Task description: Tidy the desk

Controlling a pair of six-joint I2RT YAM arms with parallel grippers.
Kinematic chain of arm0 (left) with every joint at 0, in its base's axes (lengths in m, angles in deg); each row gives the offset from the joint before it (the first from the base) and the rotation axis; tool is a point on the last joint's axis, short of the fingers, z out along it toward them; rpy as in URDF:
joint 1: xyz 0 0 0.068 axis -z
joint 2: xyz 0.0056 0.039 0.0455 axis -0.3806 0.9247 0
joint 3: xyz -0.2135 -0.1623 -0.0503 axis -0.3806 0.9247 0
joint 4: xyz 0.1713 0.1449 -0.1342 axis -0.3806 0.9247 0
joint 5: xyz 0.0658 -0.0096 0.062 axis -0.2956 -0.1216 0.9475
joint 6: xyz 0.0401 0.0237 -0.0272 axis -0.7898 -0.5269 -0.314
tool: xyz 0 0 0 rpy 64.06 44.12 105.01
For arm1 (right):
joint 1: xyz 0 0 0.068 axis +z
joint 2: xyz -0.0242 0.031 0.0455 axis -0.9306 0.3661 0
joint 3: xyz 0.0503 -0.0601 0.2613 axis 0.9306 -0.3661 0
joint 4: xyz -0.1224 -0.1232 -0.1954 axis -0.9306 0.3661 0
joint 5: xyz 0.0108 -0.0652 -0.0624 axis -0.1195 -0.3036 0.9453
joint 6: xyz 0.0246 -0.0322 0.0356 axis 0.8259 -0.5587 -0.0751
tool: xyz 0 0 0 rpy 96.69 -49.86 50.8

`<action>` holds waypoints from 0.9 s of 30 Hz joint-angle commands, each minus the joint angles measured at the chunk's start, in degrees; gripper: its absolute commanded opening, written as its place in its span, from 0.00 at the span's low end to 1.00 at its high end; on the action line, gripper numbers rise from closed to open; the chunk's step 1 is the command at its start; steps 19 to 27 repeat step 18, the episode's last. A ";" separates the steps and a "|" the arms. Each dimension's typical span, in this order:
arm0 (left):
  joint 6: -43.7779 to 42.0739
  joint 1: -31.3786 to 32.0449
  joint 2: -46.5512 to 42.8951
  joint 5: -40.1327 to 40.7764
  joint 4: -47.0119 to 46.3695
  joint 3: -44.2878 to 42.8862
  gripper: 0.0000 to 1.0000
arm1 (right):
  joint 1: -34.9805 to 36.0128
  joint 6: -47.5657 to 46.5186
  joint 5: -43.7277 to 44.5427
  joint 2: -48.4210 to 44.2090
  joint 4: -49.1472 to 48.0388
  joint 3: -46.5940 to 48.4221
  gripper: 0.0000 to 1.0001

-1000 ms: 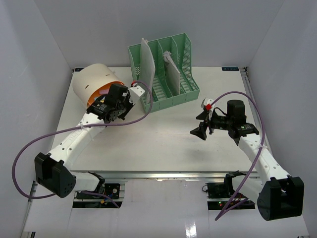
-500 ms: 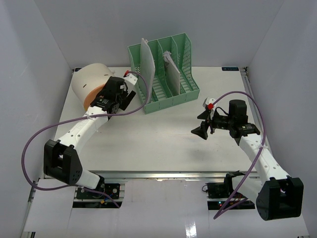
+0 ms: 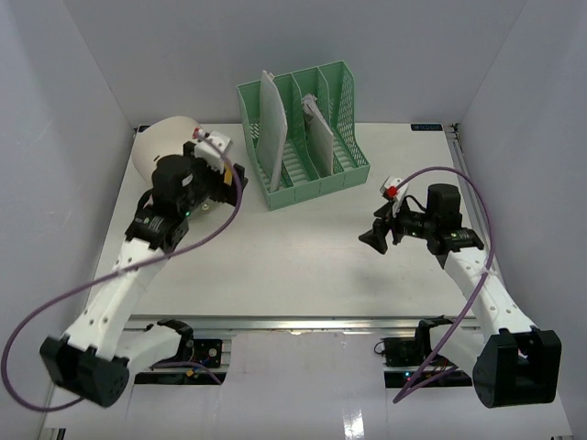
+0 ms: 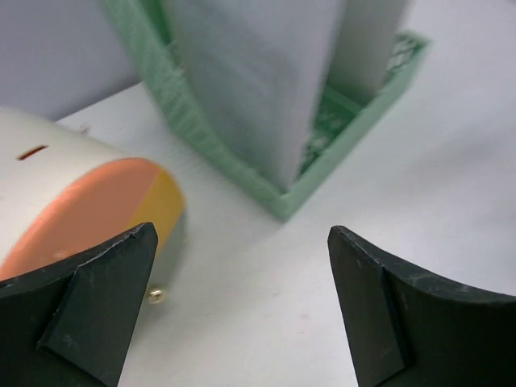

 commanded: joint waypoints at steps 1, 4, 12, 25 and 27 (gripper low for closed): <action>13.70 0.03 -15.42 -24.76 -5.67 13.82 0.98 | -3.21 6.24 11.85 -1.52 -1.42 2.56 0.90; 19.58 -0.05 -23.57 -30.00 -8.80 22.73 0.98 | -3.93 9.80 20.92 -4.61 -2.58 2.11 0.90; 21.37 -0.05 -41.33 -28.04 -10.46 36.25 0.98 | -4.02 15.83 35.76 -16.96 -8.44 -7.23 0.90; 20.28 -0.05 -41.83 -26.94 -10.19 36.22 0.98 | -5.42 16.57 39.04 -20.53 -9.98 -10.51 0.90; 20.28 -0.05 -41.83 -26.94 -10.19 36.22 0.98 | -5.42 16.57 39.04 -20.53 -9.98 -10.51 0.90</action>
